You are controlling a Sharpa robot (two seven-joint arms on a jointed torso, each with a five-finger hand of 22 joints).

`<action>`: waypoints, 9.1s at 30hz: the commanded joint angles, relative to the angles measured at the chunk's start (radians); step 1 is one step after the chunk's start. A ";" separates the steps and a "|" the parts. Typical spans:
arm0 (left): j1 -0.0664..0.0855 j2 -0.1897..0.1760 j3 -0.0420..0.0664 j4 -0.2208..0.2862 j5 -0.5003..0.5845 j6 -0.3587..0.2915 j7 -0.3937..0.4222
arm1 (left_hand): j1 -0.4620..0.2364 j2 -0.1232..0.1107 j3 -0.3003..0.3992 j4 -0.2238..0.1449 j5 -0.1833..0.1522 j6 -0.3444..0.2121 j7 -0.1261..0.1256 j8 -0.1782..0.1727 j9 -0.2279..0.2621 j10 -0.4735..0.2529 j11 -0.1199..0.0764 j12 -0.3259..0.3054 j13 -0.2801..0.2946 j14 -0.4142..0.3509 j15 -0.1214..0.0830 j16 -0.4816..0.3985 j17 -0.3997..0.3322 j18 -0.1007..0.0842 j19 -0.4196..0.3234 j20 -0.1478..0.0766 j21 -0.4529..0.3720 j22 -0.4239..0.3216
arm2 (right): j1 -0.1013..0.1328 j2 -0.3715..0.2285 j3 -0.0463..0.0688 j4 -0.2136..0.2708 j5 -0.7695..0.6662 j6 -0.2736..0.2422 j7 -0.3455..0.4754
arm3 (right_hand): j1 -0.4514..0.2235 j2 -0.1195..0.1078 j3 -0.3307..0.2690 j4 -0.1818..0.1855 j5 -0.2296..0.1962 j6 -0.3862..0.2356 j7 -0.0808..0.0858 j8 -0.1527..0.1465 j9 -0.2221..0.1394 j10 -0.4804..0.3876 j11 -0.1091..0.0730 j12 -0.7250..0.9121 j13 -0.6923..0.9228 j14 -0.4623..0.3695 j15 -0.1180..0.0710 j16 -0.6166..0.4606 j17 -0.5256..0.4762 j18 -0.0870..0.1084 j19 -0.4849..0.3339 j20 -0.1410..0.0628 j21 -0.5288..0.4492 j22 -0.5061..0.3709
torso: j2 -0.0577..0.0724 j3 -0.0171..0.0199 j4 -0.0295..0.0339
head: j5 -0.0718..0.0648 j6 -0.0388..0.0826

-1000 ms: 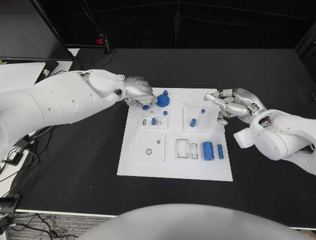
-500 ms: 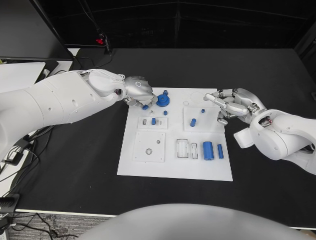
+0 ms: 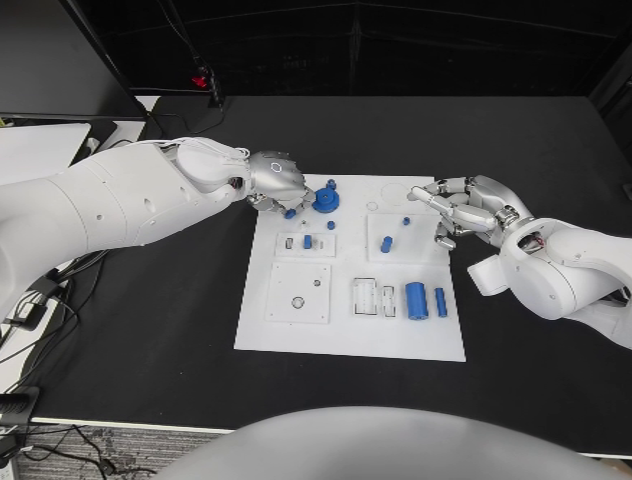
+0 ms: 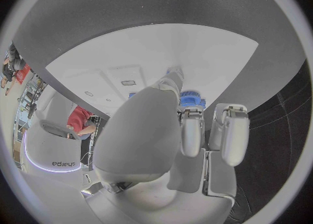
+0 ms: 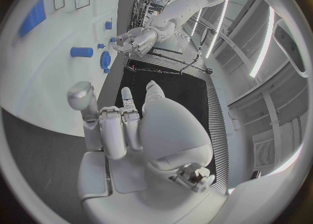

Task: Assemble the parts on the task board

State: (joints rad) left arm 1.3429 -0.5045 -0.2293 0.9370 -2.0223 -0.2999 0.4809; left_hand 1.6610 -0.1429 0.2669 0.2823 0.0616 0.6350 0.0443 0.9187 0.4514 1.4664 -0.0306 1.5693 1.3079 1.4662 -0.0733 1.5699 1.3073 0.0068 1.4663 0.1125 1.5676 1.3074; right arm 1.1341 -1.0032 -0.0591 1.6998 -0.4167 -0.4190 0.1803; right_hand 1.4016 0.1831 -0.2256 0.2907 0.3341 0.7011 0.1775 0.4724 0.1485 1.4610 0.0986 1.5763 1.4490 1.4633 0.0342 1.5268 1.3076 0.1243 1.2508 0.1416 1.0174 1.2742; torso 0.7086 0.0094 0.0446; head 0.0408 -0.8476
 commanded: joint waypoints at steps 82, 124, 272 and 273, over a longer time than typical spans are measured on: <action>0.103 -0.124 -0.005 0.114 -0.016 -0.082 -0.161 | -0.289 -0.003 0.146 0.012 -0.012 -0.070 -0.005 -0.121 -0.134 0.104 0.007 0.001 0.263 0.105 0.006 0.001 0.263 -0.007 0.104 0.006 0.003 0.263 | 0.001 -0.005 0.000 0.003 -0.007 0.011 -0.004 | 0.006 0.001 -0.008 0.001 0.007 -0.008 0.000 0.009 -0.002 0.110 0.001 -0.006 0.122 0.057 0.000 0.000 0.180 0.006 -0.007 0.000 -0.007 0.000 | 0.000 0.0008 -0.0003 | 0.000 0.000; 0.127 -0.105 -0.005 0.154 0.671 0.520 -0.527 | -0.809 -0.127 0.134 0.015 -0.015 0.209 0.016 -0.226 -0.164 0.104 0.033 0.001 0.263 0.105 0.019 0.001 0.263 -0.007 0.104 -0.012 0.003 0.263 | 0.001 0.000 0.000 0.001 -0.007 0.013 -0.005 | 0.007 0.002 -0.009 0.001 0.007 -0.007 -0.001 0.012 -0.002 0.110 0.001 -0.006 0.122 0.056 0.000 -0.001 0.180 0.005 -0.006 0.000 -0.006 0.001 | 0.000 -0.0003 -0.0008 | -0.001 0.011; 0.068 0.095 -0.005 -0.091 0.618 0.766 -0.494 | -0.629 0.059 0.268 0.008 -0.014 0.131 0.004 -0.182 -0.005 0.104 0.022 0.001 0.263 0.105 0.010 0.001 0.263 -0.007 0.104 -0.022 0.003 0.263 | 0.001 0.011 0.000 -0.002 -0.007 0.011 -0.012 | 0.008 0.002 -0.011 0.001 0.007 -0.008 -0.001 0.013 -0.002 0.110 0.001 -0.006 0.122 0.056 0.000 -0.001 0.179 0.005 -0.006 0.000 -0.007 0.001 | -0.001 0.0007 0.0001 | -0.013 -0.014; 0.068 0.095 -0.005 -0.091 0.618 0.768 -0.492 | -0.627 0.063 0.271 0.008 -0.014 0.131 0.003 -0.182 -0.004 0.104 0.021 0.001 0.263 0.105 0.010 0.001 0.263 -0.007 0.104 -0.022 0.003 0.263 | 0.001 0.011 0.000 -0.002 -0.007 0.011 -0.012 | 0.008 0.002 -0.011 0.001 0.007 -0.008 -0.001 0.013 -0.002 0.110 0.001 -0.006 0.122 0.056 0.000 -0.001 0.179 0.005 -0.006 0.000 -0.007 0.001 | 0.000 0.0007 0.0001 | -0.013 -0.014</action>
State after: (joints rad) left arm 1.4108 -0.4103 -0.2343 0.8468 -1.3956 0.4664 -0.0209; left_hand 1.0313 -0.0830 0.5320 0.2907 0.0500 0.7734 0.0470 0.7318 0.4458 1.4666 -0.0128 1.5721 1.3078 1.4675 -0.0684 1.5699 1.3073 0.0066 1.4665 0.0981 1.5677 1.3074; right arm 1.1340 -0.9928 -0.0591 1.6960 -0.4217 -0.4137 0.1649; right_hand 1.3998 0.1813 -0.2309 0.2905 0.3388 0.7011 0.1775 0.4789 0.1478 1.4610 0.0986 1.5742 1.4572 1.4633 0.0342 1.5268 1.3079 0.1241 1.2508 0.1416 1.0134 1.2745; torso 0.7083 0.0092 0.0436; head 0.0280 -0.8622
